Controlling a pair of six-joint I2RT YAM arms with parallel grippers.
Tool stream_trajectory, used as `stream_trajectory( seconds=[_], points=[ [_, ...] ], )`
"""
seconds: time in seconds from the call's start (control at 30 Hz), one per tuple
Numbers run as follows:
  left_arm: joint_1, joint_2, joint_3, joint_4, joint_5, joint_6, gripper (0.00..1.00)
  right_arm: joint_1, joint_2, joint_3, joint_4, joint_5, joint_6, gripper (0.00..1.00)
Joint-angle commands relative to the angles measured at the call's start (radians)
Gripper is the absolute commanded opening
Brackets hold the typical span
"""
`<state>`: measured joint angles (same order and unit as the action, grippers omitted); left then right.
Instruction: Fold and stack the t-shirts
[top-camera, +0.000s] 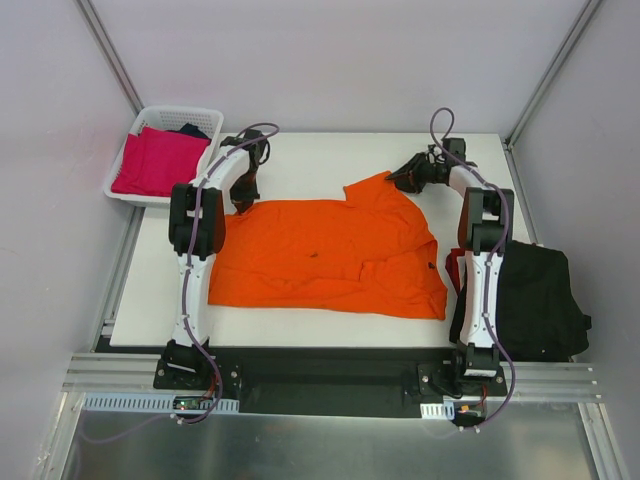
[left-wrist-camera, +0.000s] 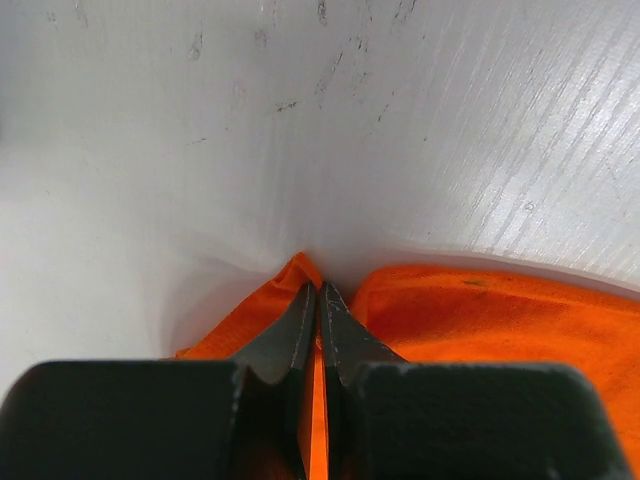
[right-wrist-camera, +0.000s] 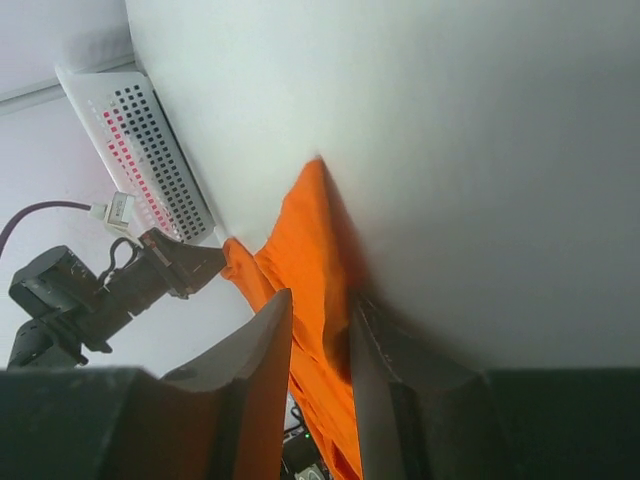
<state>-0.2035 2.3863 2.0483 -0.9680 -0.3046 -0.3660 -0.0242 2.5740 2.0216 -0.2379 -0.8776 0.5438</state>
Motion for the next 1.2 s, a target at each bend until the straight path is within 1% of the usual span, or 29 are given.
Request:
stream_trajectory(
  seconds=[0.0,0.33,0.5,0.63,1.17],
  points=[
    [-0.011,-0.039,0.007,-0.021,0.033,0.015,0.00,0.017,0.037,0.042,0.072,-0.034,0.064,0.32],
    [0.006,-0.035,-0.002,-0.023,0.070,0.015,0.00,0.015,0.078,0.083,0.089,-0.012,0.100,0.29],
    [0.018,-0.042,-0.014,-0.021,0.081,0.015,0.00,0.015,0.086,0.085,0.147,0.017,0.159,0.28],
    [0.027,-0.042,-0.019,-0.017,0.093,0.013,0.00,0.015,0.095,0.104,0.163,0.046,0.174,0.27],
    [0.042,-0.042,-0.033,-0.012,0.108,0.010,0.00,0.013,0.121,0.121,0.206,0.086,0.222,0.26]
  ],
)
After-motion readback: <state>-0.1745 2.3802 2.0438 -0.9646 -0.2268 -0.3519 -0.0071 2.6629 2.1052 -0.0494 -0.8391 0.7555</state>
